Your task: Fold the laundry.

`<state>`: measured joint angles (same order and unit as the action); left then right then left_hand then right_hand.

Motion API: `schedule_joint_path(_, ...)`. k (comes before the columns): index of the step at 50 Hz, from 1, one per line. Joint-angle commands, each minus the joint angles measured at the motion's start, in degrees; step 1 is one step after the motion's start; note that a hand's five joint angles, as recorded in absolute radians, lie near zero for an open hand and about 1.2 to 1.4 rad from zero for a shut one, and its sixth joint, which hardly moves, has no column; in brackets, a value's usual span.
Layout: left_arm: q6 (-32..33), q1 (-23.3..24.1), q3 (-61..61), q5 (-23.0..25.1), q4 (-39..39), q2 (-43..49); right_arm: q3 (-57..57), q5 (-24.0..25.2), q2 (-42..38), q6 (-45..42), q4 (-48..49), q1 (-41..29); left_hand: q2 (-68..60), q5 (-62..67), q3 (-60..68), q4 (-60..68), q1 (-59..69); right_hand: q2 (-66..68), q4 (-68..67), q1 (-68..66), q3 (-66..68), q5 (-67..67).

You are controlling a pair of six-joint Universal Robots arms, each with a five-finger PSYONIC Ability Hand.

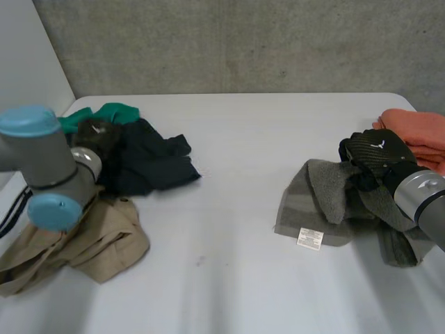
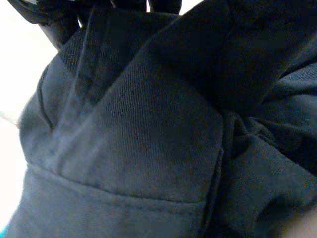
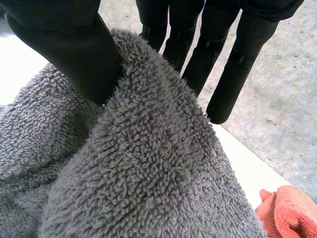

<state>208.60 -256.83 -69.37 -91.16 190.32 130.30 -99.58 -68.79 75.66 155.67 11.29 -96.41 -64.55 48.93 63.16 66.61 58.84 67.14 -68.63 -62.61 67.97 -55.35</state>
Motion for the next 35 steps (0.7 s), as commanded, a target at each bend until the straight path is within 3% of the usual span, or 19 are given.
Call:
schedule_joint_path(1,0.2,-4.9,10.8,-11.2,7.2,-3.6,0.2,-0.5,0.1,-0.1,0.5,0.0,-15.5,21.1,16.8,13.4,21.2,12.9,-11.4,-17.4,12.0,-14.7)
schedule_joint_path(2,0.5,-6.6,14.1,-13.8,10.1,-3.6,0.2,-0.5,0.1,-0.2,0.5,-0.3,-15.5,21.1,16.8,13.4,21.2,12.9,-11.4,-17.4,12.0,-14.7)
schedule_joint_path(5,1.2,-9.0,19.8,-14.0,11.7,-2.2,0.0,-0.6,0.2,-0.2,0.5,-0.8,-15.5,21.1,16.8,13.4,21.2,12.9,-11.4,-17.4,12.0,-14.7)
schedule_joint_path(12,0.2,-11.7,34.7,-7.4,-4.3,8.3,-0.3,-1.2,0.2,-0.5,0.6,-1.5,-15.5,21.1,16.8,13.4,21.2,12.9,-11.4,-17.4,12.0,-14.7)
schedule_joint_path(13,-1.7,-11.7,34.4,-4.4,-9.0,9.2,-0.3,-1.3,0.3,-0.5,0.5,-1.4,-0.5,6.1,1.9,-1.6,6.2,12.9,-11.4,-17.4,12.0,-14.7)
schedule_joint_path(15,-3.5,-11.6,33.2,-1.0,-13.0,9.1,-0.4,-1.3,0.3,-0.5,0.5,-1.3,41.7,-36.1,-40.3,-43.7,-36.0,12.9,-11.4,-17.4,12.0,-14.7)
schedule_joint_path(16,-4.2,-11.6,32.1,0.5,-14.7,9.0,-0.4,-1.3,0.4,-0.5,0.5,-1.2,54.5,-48.9,-53.2,-56.6,-48.8,12.9,-11.4,-17.4,12.0,-14.7)
schedule_joint_path(17,-5.4,-11.3,29.4,2.9,-17.1,8.0,-0.4,-1.3,0.3,-0.5,0.5,-1.1,54.5,-48.9,-53.2,-56.6,-48.8,12.9,-11.4,-17.4,12.0,-14.7)
schedule_joint_path(20,-5.7,-11.1,23.7,4.2,-17.5,4.8,-0.4,-1.2,0.3,-0.5,0.5,-1.0,54.5,-48.9,-53.2,-56.6,-48.8,12.9,-11.4,-17.4,12.0,-14.7)
schedule_joint_path(27,-5.7,-9.8,2.1,5.0,-14.8,-11.0,-0.5,-1.3,0.4,-0.5,0.5,-1.1,54.5,-48.9,-53.2,-56.6,-48.8,12.9,-11.4,-17.4,12.0,-14.7)
schedule_joint_path(35,-3.6,-9.0,-21.8,11.3,-19.1,-28.9,-0.6,-1.2,0.2,-0.5,0.6,-1.0,54.5,-48.9,-53.2,-56.6,-48.8,12.9,-11.4,-17.4,12.0,-14.7)
